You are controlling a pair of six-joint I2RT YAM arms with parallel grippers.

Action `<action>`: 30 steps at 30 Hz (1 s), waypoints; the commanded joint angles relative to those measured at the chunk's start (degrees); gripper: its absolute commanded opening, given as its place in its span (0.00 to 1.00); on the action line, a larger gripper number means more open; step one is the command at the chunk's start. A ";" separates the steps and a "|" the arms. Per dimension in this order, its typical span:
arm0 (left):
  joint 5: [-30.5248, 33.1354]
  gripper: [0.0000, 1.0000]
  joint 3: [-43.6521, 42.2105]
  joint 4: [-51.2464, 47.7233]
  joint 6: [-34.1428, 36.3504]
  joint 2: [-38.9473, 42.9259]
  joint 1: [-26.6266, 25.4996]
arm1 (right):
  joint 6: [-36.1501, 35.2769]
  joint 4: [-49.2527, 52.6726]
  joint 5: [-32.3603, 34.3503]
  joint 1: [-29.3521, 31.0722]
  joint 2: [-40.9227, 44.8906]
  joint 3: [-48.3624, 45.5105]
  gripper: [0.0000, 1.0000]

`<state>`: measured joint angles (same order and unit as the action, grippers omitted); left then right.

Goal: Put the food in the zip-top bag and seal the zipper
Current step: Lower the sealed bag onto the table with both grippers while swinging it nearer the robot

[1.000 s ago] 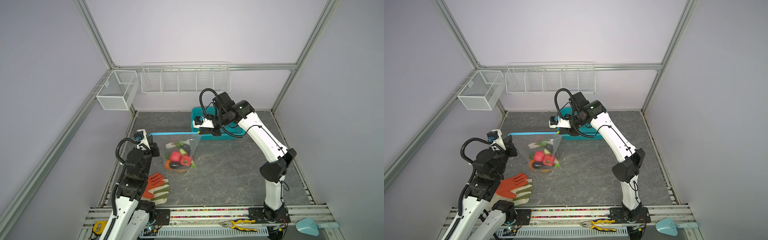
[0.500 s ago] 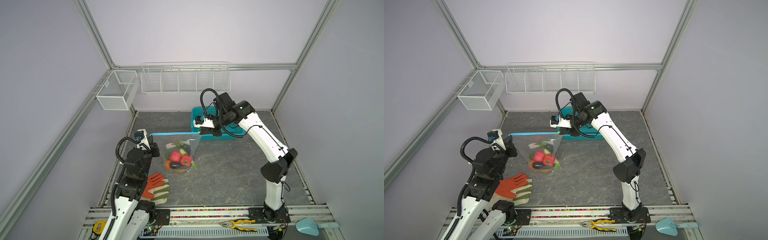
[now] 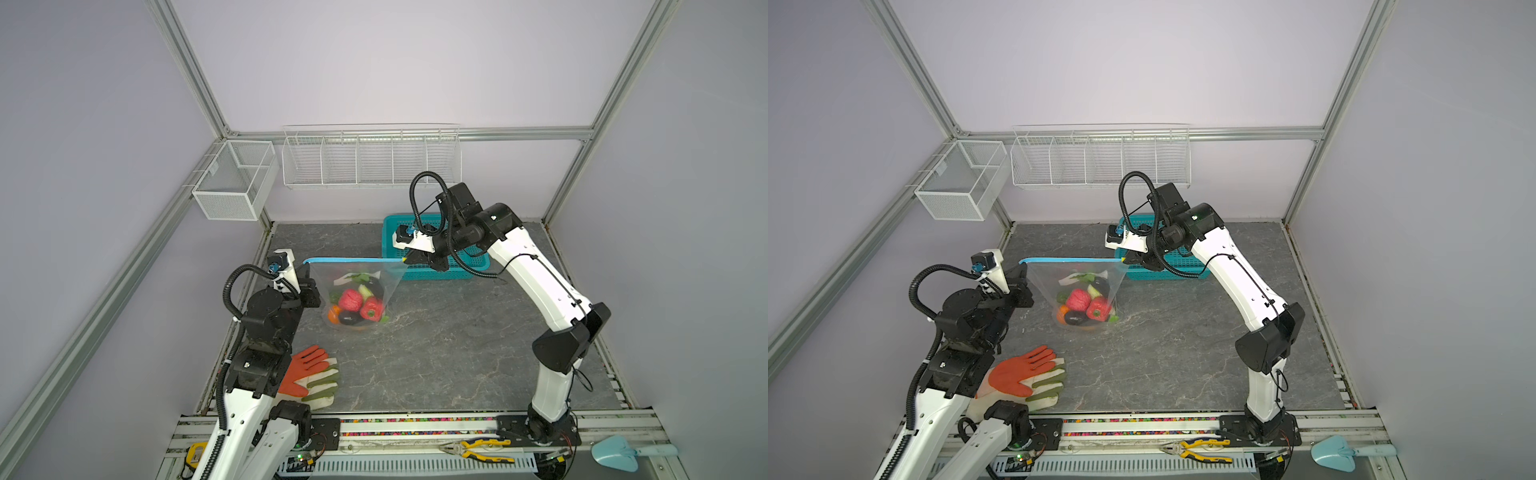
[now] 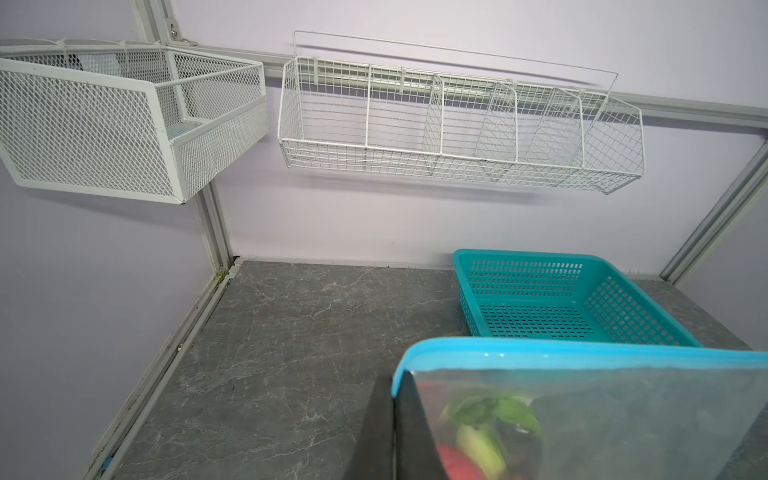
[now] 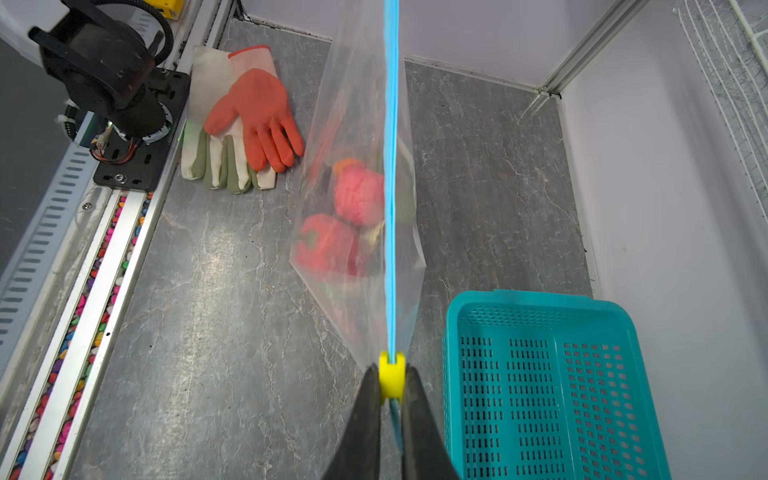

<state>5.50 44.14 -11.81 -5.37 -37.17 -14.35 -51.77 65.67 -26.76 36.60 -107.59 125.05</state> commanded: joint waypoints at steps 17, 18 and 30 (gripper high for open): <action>-3.55 0.00 6.92 -2.69 -0.17 2.34 0.58 | 28.59 -17.43 6.91 14.28 25.39 -26.69 0.06; -4.48 0.00 6.97 -2.68 0.05 1.96 0.60 | 31.66 -19.34 7.20 15.50 26.78 -28.97 0.06; -20.70 0.00 6.60 2.86 -2.96 -12.89 0.38 | 54.76 -36.99 11.63 19.47 39.98 -52.10 0.06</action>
<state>-10.41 50.59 -13.32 -5.89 -46.39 -14.22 -4.40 34.06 -16.14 55.88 -70.63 75.00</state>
